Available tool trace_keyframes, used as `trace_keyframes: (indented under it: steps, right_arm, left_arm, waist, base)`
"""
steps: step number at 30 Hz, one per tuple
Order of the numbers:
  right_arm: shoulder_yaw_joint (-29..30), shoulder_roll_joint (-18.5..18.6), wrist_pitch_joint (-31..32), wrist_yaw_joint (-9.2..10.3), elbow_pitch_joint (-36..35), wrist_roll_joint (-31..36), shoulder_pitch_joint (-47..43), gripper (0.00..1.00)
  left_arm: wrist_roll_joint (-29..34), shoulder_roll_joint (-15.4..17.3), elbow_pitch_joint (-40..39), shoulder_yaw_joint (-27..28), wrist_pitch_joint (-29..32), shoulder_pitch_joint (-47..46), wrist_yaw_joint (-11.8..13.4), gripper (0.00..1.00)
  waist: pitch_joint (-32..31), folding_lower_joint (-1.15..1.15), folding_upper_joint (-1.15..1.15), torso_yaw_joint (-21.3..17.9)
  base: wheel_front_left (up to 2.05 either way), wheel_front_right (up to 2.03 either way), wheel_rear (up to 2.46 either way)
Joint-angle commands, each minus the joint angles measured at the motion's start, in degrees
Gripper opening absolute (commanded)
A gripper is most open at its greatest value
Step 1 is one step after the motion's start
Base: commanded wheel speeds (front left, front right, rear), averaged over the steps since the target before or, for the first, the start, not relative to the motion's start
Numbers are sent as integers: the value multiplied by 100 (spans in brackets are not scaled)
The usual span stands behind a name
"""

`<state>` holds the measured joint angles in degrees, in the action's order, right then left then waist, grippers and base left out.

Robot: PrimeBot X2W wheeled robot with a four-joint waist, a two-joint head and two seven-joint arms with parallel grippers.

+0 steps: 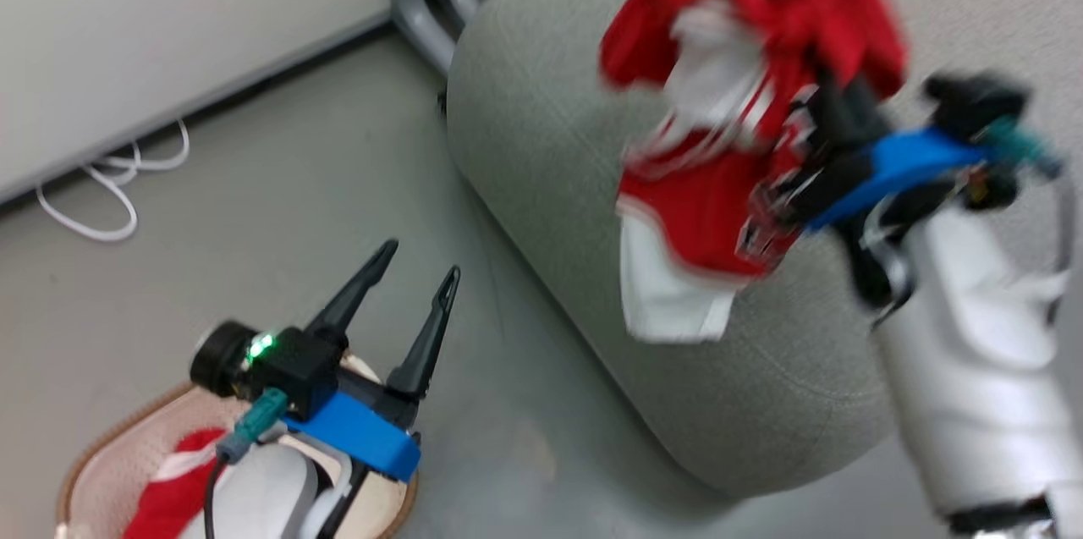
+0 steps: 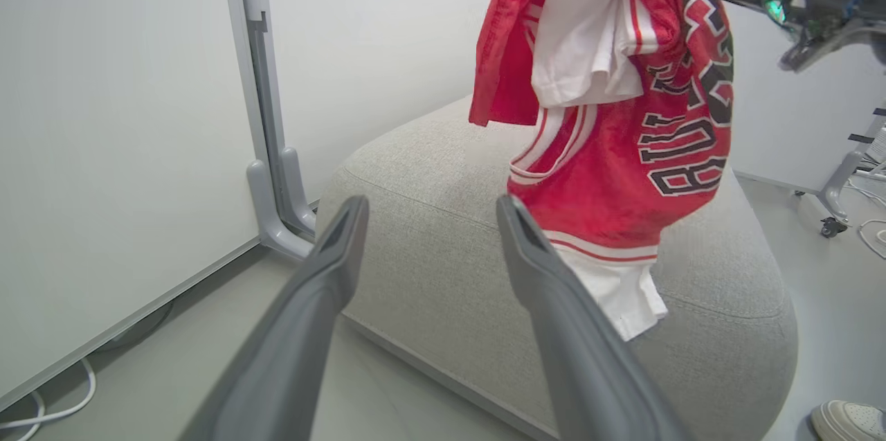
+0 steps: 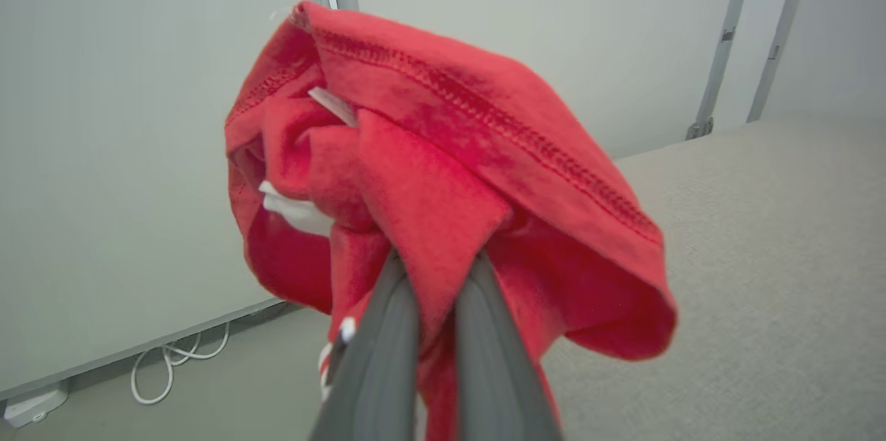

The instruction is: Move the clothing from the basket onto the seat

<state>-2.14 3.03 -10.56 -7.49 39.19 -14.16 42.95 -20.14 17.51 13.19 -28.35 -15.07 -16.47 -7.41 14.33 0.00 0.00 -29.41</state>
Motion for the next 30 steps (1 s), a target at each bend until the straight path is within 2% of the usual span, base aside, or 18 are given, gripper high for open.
trace_keyframes:
  steps: [1, 4, 10, 14, 17, 22, 30]
  right_arm:
    - [242, 101, 23, -1, 66, 31, 266, 0]
    - [888, 356, 92, -1, 255, 162, 816, 0]
    - [1971, 1111, 68, -1, 418, 462, 1564, 0]
    - [2620, 1315, -74, -1, 486, 612, 1765, 0]
    - [2951, 1347, -174, -1, 601, 758, 1707, 0]
    - [3163, 1049, -363, -1, 1090, 1025, 1486, 0]
    - [3263, 798, -464, -1, 1365, 1068, 1417, 0]
  left_arm:
    - [11, 84, -46, -7, -16, -207, -13, 100]
    - [35, 254, -152, -175, -16, -478, -13, 100]
    - [69, 622, -410, -494, -16, -1081, -13, 100]
    - [125, 831, -637, -487, -15, -1324, -13, 100]
    - [134, 909, -795, -446, -12, -1406, -12, 100]
    - [167, 1049, -986, -362, -12, -1373, 78, 100]
    - [79, 1035, -1020, -374, -13, -1307, 53, 100]
  waist:
    - [534, 0, 0, 180]
    - [1012, 0, 0, 360]
    - [1937, 0, 0, 754]
    - [2438, 0, 0, 933]
    - [2724, 0, 0, 1029]
    - [3012, 0, 0, 1058]
    - [2866, 0, 0, 1022]
  base:
    - [0, 0, 0]
    - [0, 0, 0]
    - [0, 0, 0]
    - [0, 0, 0]
    - [0, 0, 0]
    - [0, 0, 0]
    - [0, 0, 0]
